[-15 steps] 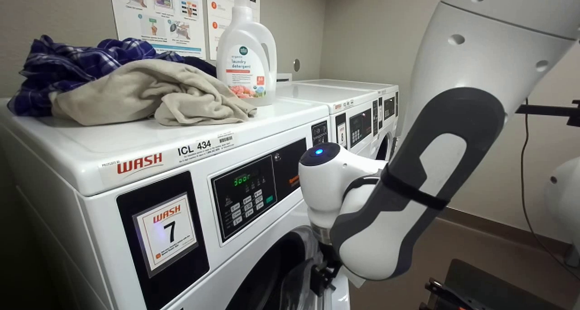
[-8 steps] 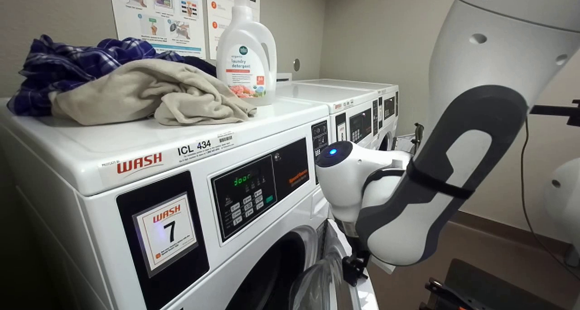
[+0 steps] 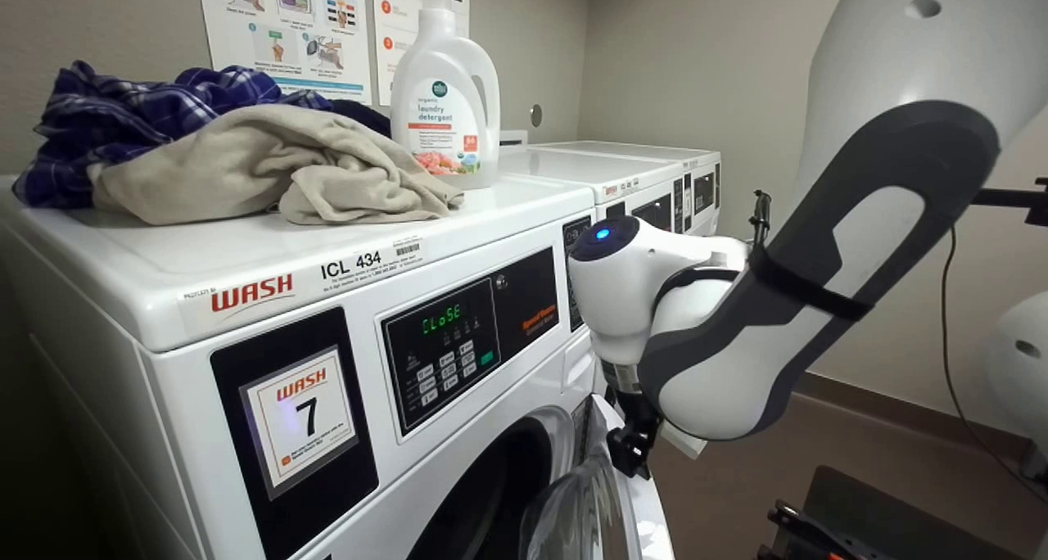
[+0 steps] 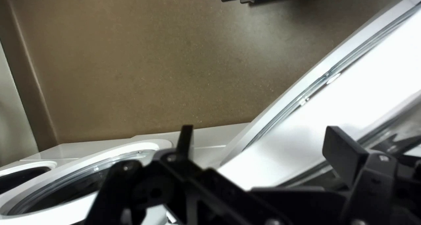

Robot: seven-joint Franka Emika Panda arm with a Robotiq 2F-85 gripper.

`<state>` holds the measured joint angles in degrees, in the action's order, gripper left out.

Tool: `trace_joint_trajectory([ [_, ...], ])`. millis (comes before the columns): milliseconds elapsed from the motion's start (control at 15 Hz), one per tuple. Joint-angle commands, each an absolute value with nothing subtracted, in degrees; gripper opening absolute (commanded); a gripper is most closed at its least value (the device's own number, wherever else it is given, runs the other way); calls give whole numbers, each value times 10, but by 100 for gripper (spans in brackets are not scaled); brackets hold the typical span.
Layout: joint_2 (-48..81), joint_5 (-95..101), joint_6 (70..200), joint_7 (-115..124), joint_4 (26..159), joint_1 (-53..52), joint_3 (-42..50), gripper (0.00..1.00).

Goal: Open the first washing machine from the left

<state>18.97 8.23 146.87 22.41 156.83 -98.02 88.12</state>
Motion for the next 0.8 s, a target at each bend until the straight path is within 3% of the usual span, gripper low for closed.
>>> trace_joint_trajectory([
  [0,156,64,1448,190,1544,-1091,1004,100],
  [533,219,-210,1376,-51,1509,-1386,1281,100],
  [733,300,-320,1292,-139,1505,-1388,1286,100],
])
